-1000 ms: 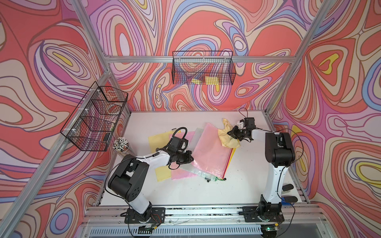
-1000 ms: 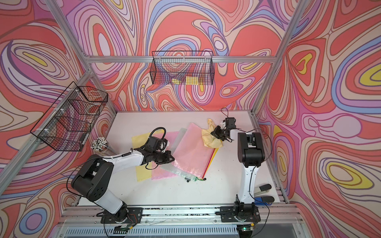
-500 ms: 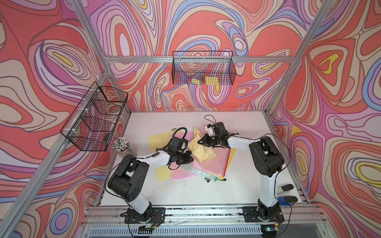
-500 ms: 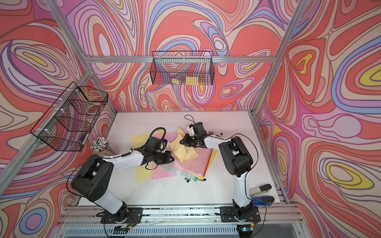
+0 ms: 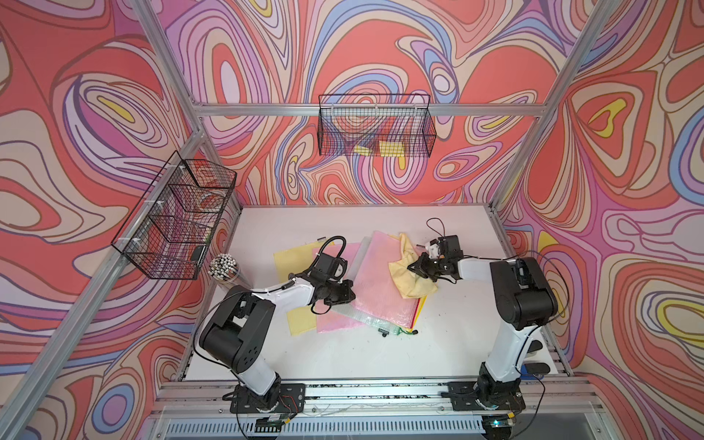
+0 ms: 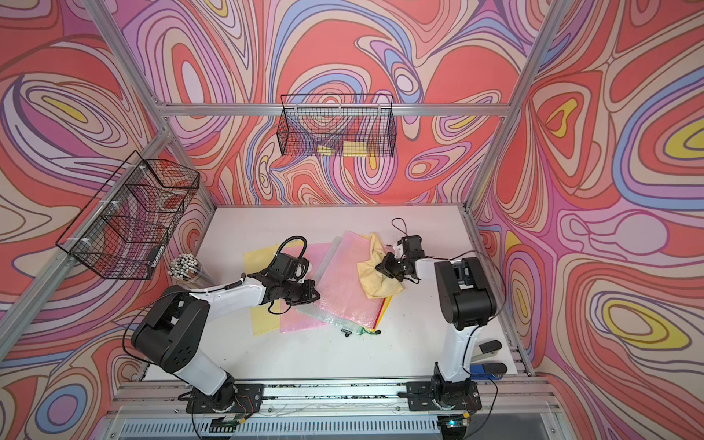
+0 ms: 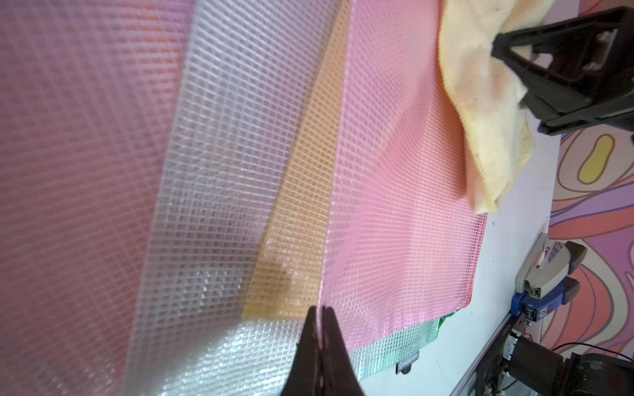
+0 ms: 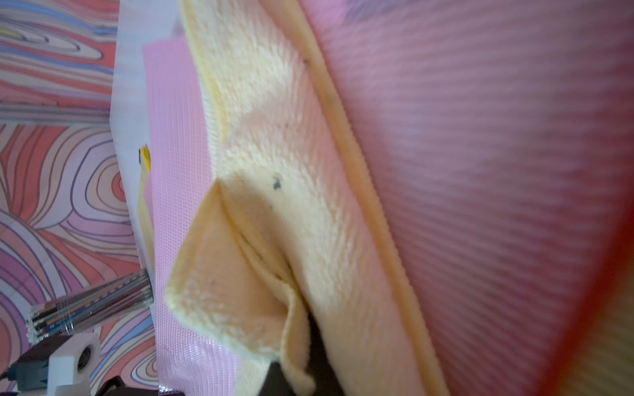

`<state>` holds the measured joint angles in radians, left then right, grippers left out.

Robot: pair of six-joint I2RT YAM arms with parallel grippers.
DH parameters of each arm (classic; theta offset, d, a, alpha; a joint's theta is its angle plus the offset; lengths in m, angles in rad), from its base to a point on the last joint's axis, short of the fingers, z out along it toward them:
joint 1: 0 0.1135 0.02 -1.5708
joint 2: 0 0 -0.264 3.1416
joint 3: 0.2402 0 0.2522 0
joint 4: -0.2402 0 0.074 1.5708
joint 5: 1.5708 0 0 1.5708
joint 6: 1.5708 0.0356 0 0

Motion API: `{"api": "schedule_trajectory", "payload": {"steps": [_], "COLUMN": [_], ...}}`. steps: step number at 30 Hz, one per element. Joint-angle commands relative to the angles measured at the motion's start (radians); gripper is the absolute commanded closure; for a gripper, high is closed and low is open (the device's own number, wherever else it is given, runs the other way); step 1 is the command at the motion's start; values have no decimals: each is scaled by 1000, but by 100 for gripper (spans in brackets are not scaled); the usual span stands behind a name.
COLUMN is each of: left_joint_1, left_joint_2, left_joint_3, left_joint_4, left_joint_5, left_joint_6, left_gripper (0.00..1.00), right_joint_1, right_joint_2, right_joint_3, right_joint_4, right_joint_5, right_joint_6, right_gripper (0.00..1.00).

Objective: Wipe the document bag
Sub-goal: Wipe the dirt from the document bag, then adjust the document bag.

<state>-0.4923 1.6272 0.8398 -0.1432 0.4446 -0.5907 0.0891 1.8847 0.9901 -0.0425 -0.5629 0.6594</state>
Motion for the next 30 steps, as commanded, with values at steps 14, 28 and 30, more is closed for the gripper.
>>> {"api": "schedule_trajectory", "payload": {"steps": [14,28,30], "left_joint_1": [45,-192,-261], "left_joint_2": [-376,-72,11], "left_joint_3": [391,634,661], "left_joint_4": [-729,-792,-757], "left_joint_5": [-536,-612,-602], "left_joint_6": [251,309,303], "left_gripper": [100,100,100], "right_joint_1": [-80,-80,-81], "right_joint_2": [-300,-454,-480], "right_joint_3": [-7,-41,-33], "right_joint_4": [-208,-273,-296], "right_joint_5": [120,136,143], "right_joint_6": [-113,-120,-127], "right_gripper": [100,100,100]}}
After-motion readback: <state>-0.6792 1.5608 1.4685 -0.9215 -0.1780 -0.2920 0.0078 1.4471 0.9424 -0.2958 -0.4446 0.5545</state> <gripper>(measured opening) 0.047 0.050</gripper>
